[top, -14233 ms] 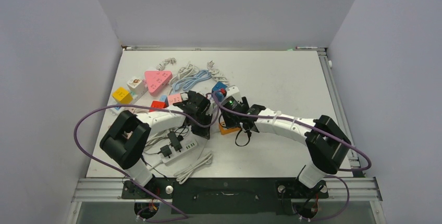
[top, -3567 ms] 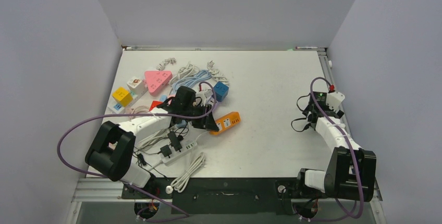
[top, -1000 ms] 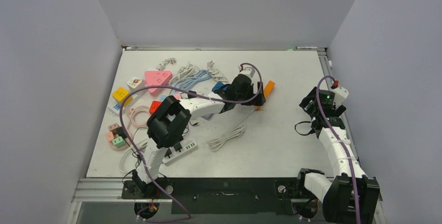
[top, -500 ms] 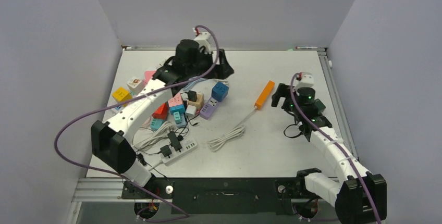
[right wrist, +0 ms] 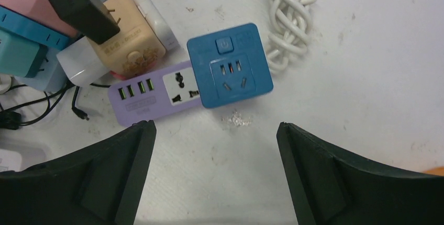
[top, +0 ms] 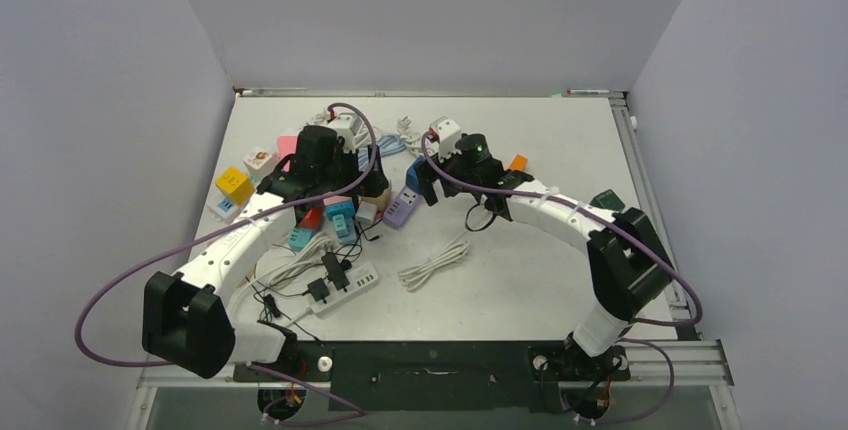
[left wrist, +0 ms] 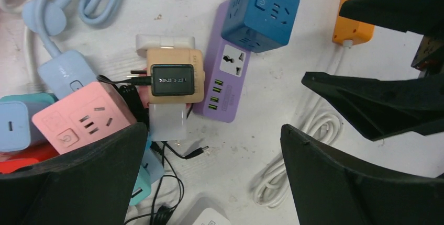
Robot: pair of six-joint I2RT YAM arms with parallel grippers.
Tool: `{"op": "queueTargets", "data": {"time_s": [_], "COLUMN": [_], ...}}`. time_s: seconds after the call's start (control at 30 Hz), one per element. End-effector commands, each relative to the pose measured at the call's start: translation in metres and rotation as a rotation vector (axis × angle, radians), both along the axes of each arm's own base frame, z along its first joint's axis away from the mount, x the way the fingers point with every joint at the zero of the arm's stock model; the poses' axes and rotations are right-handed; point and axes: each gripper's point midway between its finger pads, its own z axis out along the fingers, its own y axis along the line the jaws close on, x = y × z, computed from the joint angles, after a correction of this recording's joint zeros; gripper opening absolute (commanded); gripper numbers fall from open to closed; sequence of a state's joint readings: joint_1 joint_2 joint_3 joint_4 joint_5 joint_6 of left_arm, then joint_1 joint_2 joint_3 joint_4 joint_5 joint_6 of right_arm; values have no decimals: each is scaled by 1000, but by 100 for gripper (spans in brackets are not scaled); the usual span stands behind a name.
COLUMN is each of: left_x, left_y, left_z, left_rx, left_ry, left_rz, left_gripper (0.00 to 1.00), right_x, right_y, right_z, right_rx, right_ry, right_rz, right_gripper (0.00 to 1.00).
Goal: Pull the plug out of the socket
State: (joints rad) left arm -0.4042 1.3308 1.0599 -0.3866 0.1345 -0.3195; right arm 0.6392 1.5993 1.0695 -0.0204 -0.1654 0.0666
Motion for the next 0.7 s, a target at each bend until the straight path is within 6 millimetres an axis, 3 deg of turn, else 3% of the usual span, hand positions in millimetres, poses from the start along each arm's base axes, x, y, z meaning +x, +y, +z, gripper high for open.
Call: {"op": "queueTargets", "data": {"time_s": [0.0,0.2,0.43,0.67], "left_x": [18,21,21,21], "left_y": [5,20,24,23], "left_z": [43,47,51,49], "left_rx": [-16,25,13,4], "left_ry": [-181,-213,-223,-213], "left_rz": [13,77,97,93], "left_gripper": [96,96,96,96], "right_x": [22,45,62,62], "right_y": [28,40,40,45], "right_z": [9,-9,-19,-34], "right_rx": [-28,-92,-185,-241], "right_ry": [-56,-51,-61,-35], "right_rz": [120,142,144,202], "right_gripper": [90,90,90,90]}}
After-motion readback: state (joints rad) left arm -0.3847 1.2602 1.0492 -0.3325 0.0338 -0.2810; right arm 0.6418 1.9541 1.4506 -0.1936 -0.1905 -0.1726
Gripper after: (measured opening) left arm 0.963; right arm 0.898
